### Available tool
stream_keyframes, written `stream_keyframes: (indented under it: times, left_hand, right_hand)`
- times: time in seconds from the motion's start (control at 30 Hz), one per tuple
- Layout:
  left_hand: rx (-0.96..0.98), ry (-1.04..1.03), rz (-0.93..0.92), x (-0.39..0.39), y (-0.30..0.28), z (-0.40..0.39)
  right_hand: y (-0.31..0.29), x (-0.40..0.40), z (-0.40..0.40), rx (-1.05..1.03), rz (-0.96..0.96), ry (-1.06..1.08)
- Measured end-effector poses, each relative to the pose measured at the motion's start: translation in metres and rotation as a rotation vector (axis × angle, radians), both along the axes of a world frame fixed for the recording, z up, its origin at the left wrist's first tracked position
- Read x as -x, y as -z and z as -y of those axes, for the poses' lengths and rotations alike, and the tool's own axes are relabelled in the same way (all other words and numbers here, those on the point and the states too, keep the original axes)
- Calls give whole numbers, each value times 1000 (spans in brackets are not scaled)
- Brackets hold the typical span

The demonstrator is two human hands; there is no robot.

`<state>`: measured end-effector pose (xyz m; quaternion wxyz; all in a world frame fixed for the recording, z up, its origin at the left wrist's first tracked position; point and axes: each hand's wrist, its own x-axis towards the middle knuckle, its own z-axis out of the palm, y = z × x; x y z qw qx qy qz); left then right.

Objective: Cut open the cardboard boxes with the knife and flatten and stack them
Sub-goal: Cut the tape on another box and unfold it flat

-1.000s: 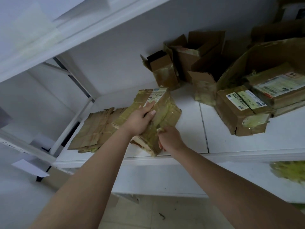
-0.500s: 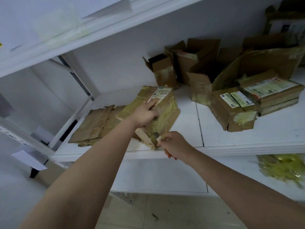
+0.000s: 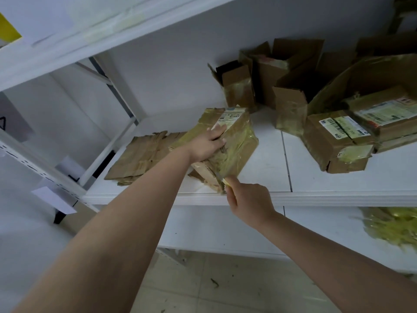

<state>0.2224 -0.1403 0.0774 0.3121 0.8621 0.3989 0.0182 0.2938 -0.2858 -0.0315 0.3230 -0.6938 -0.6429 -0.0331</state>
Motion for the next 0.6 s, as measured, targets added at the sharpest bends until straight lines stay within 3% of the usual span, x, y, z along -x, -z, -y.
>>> stream_keyframes:
  times: [0.33,0.43,0.5,0.6]
  left_hand:
    - [-25,32,-21,3,2,-3]
    - [-55,36,-42,1,1,-5]
    - [-63,64,-39,0,-2,-5]
    - [-53,193,-47,-2,-14,-3]
  right_hand:
    - [17,2,5,159,157,-20]
    - [14,-10,8,102,191,-77]
    - [10,-24,12,38,156,-63]
    - [4,-54,14,-20,-11,138]
